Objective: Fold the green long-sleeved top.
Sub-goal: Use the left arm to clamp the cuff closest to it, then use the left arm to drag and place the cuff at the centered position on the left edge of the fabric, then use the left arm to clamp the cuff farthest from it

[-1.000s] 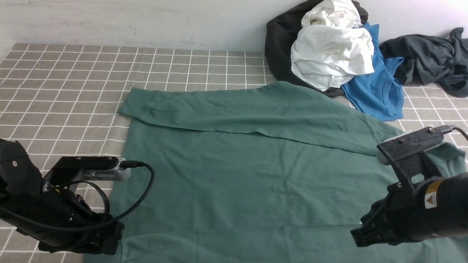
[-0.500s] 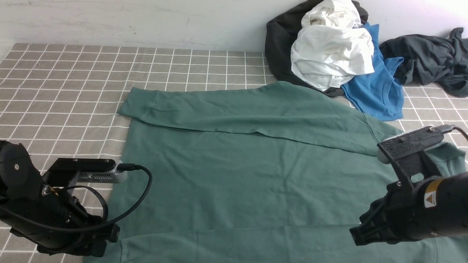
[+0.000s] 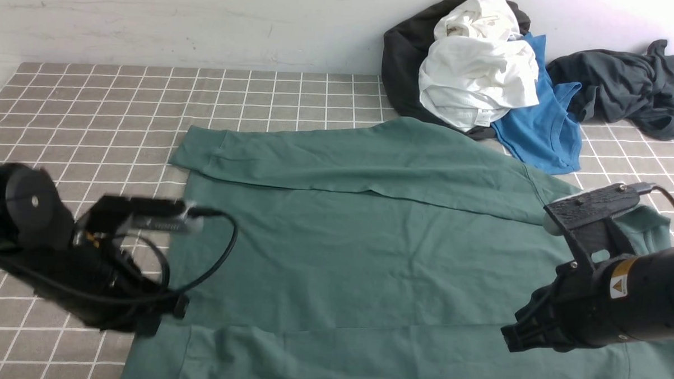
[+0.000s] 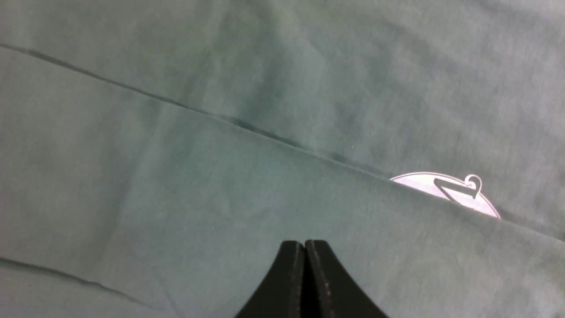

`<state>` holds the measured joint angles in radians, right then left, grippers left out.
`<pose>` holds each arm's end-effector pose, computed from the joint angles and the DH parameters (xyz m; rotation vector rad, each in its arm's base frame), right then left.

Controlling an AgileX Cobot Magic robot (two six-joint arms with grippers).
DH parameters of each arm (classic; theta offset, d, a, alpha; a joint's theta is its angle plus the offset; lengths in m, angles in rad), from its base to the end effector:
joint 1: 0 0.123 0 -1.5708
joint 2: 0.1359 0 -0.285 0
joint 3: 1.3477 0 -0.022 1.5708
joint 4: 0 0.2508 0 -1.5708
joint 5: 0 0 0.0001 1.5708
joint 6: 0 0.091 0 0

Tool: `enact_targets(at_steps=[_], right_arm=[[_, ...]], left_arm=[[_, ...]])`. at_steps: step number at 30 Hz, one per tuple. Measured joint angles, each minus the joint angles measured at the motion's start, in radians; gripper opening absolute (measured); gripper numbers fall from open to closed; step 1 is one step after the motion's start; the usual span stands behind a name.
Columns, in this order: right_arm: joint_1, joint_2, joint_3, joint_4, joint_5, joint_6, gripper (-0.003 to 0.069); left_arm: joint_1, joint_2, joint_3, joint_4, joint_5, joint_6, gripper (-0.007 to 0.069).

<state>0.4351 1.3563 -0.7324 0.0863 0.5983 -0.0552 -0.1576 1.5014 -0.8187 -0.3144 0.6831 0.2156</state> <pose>0.2183 0.1064 0.2154 -0.5797 2.6565 0.1996 0.2605 -0.0594 0.2001 0.2226 2.8196 -0.3201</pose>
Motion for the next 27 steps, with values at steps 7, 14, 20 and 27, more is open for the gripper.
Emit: enact_targets(at_steps=[7, 14, 20, 27], right_arm=[[0.000, 0.000, 0.000, -0.022, -0.004, -0.023, -0.0014], [0.000, 0.000, 0.000, -0.052, -0.004, -0.029, -0.0014], [0.000, 0.000, 0.000, -0.052, -0.005, -0.030, -0.0014], [0.000, 0.000, 0.000, -0.048, -0.005, -0.030, -0.0014]], left_arm=[[-0.037, -0.045, -0.196, 0.107, 0.022, -0.016, -0.0005], [-0.037, 0.020, -0.257, 0.259, -0.118, -0.085, -0.0005], [-0.037, 0.246, -0.340, 0.298, -0.133, -0.176, 0.0034], [0.001, 0.453, -0.720, 0.295, 0.056, -0.202, 0.0311]])
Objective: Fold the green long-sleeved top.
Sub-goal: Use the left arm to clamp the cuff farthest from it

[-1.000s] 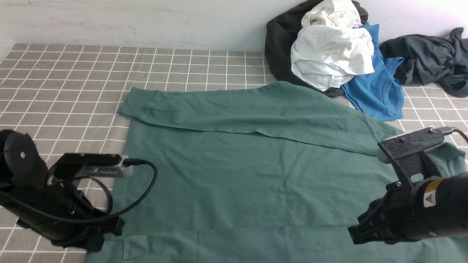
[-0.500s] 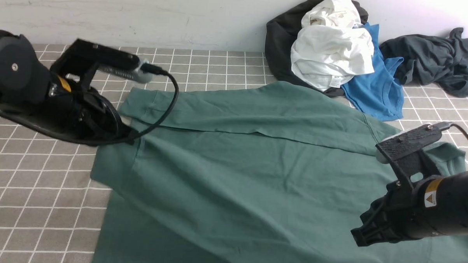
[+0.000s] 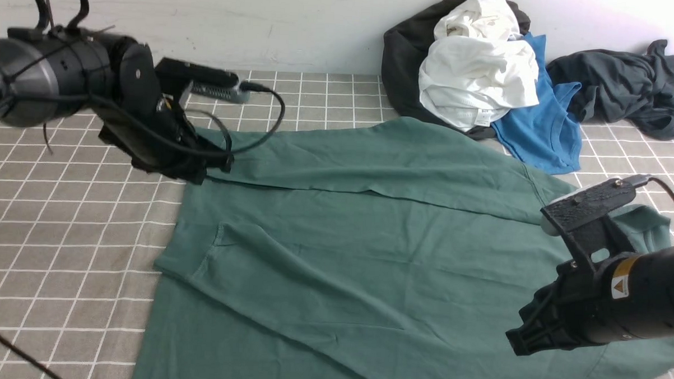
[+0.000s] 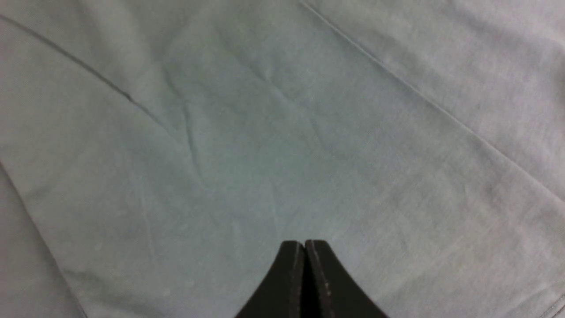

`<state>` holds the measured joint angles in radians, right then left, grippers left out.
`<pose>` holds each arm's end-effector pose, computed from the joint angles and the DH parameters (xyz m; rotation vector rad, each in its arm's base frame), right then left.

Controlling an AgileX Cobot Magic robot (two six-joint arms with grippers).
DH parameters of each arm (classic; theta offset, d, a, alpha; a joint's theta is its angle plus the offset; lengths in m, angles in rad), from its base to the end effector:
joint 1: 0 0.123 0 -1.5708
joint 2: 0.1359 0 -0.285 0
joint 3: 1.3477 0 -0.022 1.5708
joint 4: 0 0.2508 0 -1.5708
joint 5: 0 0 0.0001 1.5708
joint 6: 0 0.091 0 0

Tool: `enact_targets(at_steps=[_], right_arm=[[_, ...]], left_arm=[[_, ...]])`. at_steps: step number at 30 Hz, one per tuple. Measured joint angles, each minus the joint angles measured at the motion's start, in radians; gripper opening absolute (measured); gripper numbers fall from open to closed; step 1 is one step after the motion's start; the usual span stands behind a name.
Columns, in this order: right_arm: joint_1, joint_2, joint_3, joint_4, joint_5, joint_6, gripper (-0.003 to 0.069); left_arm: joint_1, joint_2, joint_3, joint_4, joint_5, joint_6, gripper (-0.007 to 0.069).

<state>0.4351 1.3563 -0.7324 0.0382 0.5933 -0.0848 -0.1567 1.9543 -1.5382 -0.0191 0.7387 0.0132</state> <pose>0.2197 0.1043 0.2155 -0.6610 2.6270 0.1437 0.4243 -0.0682 0.2305 0.2098 2.6316 -0.0704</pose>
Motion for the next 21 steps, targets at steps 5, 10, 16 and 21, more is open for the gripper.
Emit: enact_targets(at_steps=[5, 10, 16, 21], right_arm=[[0.000, 0.000, 0.000, 0.030, 0.000, 0.000, -0.0014], [0.000, 0.000, 0.000, 0.052, -0.015, 0.000, -0.0014], [0.000, 0.000, 0.000, 0.061, -0.029, 0.000, -0.0014], [0.000, 0.000, 0.000, 0.064, -0.034, 0.000, -0.0014]], left_arm=[[0.070, 0.160, -0.247, 0.000, 0.050, -0.064, 0.0433], [0.111, 0.323, -0.416, 0.003, 0.049, -0.145, 0.0447], [0.111, 0.434, -0.458, 0.001, 0.039, -0.155, 0.0434], [0.110, 0.451, -0.465, -0.001, 0.018, -0.147, 0.0278]])
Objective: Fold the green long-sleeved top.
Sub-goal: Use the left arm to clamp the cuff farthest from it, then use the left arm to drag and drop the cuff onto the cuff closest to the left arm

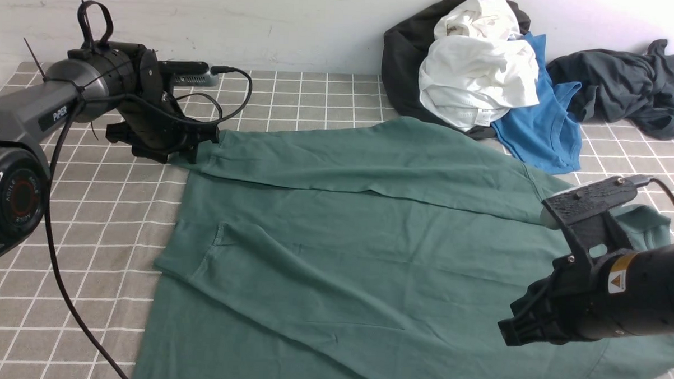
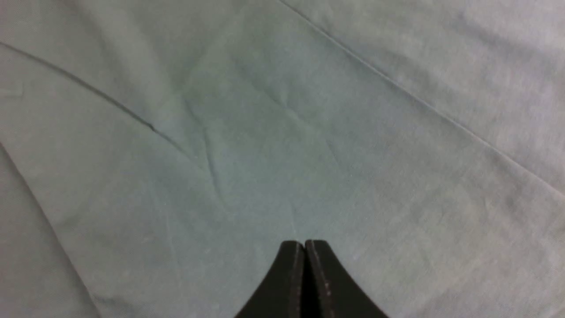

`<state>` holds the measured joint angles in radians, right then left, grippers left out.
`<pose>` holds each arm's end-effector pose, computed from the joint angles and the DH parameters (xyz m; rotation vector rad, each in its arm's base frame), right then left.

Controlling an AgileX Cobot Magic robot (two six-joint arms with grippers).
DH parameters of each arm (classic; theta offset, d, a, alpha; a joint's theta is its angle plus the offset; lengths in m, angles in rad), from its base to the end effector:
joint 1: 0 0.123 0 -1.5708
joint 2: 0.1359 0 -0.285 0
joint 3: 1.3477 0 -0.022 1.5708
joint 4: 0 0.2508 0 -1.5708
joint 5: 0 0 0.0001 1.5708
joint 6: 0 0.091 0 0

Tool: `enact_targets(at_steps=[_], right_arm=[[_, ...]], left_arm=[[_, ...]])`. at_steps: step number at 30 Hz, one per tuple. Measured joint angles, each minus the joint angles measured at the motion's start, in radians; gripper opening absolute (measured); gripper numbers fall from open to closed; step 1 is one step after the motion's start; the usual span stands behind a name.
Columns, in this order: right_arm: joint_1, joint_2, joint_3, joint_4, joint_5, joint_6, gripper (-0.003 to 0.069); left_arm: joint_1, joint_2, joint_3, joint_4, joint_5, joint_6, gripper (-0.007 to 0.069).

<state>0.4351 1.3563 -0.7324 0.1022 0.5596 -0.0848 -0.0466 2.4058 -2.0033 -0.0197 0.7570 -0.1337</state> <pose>0.2210 0.1082 0.2170 -0.5931 2.6133 0.2121 0.5233 -0.0256 0.1471 -0.1295 2.6423 -0.0833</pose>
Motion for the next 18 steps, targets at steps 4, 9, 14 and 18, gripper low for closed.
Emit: enact_targets(at_steps=[4, 9, 14, 18], right_arm=[[0.000, 0.000, 0.000, 0.003, 0.000, 0.000, -0.0014], [0.000, 0.000, 0.000, 0.003, 0.000, -0.002, -0.0014], [0.000, 0.000, 0.000, -0.015, 0.033, -0.064, -0.0014], [0.000, -0.013, 0.000, -0.016, 0.044, -0.094, -0.0014]], left_arm=[[0.000, 0.000, 0.000, 0.006, 0.009, 0.009, 0.0046], [-0.007, -0.066, 0.000, 0.007, 0.104, 0.051, 0.0005], [-0.011, -0.214, 0.000, -0.010, 0.388, 0.144, 0.0005], [-0.012, -0.320, 0.087, -0.061, 0.450, 0.213, 0.0005]])
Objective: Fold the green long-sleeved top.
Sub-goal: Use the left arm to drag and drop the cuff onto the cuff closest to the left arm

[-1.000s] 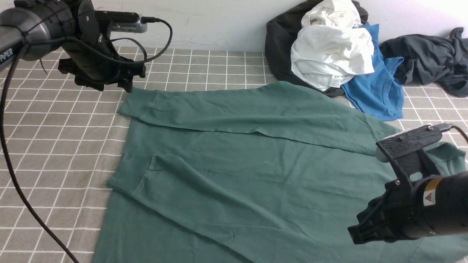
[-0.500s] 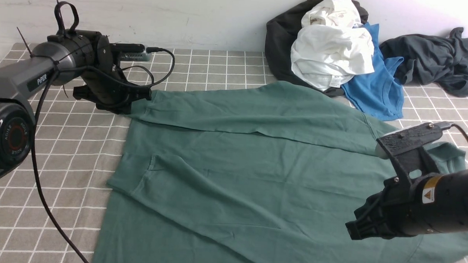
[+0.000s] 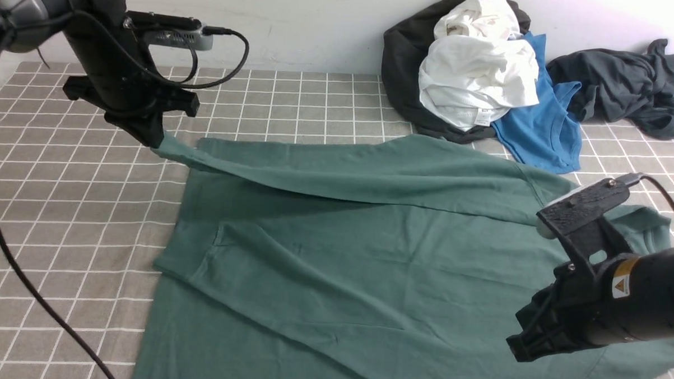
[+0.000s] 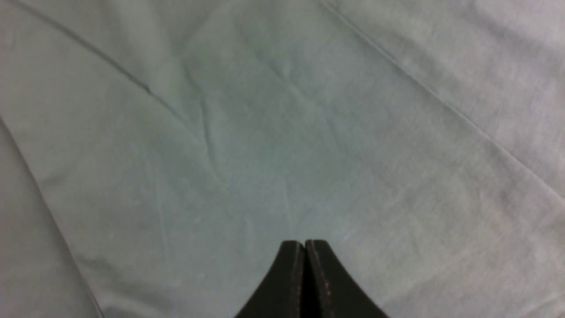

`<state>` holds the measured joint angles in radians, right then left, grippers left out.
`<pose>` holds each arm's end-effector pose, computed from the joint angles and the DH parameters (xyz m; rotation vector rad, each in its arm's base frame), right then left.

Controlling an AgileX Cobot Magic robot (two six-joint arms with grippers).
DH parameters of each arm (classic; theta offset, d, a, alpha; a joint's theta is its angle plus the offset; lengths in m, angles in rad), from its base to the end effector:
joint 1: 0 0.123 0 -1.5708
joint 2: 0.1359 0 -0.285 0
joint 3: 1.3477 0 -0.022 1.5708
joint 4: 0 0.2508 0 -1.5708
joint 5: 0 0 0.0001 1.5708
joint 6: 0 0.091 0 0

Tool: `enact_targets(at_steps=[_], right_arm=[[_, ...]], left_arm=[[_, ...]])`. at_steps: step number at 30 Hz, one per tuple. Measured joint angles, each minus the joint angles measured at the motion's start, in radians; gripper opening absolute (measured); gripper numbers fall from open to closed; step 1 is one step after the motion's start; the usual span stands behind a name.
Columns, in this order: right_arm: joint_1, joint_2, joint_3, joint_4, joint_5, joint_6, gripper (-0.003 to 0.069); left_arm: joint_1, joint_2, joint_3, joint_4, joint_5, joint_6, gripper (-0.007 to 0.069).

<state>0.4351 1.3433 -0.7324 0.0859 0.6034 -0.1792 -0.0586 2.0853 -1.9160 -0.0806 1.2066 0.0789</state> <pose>0.2168 0.1057 0.2184 -0.7405 2.6019 0.1646 0.4484 -0.0332 0.2640 0.1706 2.8518 -0.1093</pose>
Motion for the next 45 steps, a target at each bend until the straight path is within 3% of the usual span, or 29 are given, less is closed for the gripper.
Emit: enact_targets(at_steps=[9, 14, 20, 27, 28, 35, 41, 45], right_arm=[[0.000, -0.049, -0.009, -0.002, 0.010, -0.010, -0.0014], [0.000, -0.052, -0.010, -0.033, 0.010, -0.006, -0.0014], [-0.045, -0.045, -0.054, -0.109, -0.003, 0.115, 0.0001], [-0.183, 0.151, -0.265, -0.179, -0.049, 0.191, 0.0154], [-0.207, 0.236, -0.316, -0.182, -0.051, 0.192, 0.0212], [-0.230, 0.524, -0.473, -0.202, -0.055, 0.196, 0.0365], [-0.232, 0.684, -0.576, -0.216, -0.032, 0.220, 0.0338], [-0.234, 0.733, -0.642, -0.276, -0.016, 0.225, 0.0173]], left_arm=[[-0.050, -0.181, 0.455, 0.004, 0.003, 0.002, 0.0006], [-0.092, -0.219, 0.523, 0.016, -0.029, -0.038, 0.0015], [-0.139, -0.227, 0.523, 0.019, -0.081, -0.044, 0.0017], [-0.158, -0.227, 0.523, 0.015, -0.114, -0.044, 0.0017], [-0.158, -0.227, 0.523, 0.023, -0.115, -0.044, 0.0017], [-0.158, -0.227, 0.523, 0.039, -0.121, -0.044, 0.0017], [-0.158, -0.227, 0.523, 0.039, -0.135, -0.044, 0.0021], [-0.158, -0.227, 0.523, 0.039, -0.137, -0.044, 0.0024]])
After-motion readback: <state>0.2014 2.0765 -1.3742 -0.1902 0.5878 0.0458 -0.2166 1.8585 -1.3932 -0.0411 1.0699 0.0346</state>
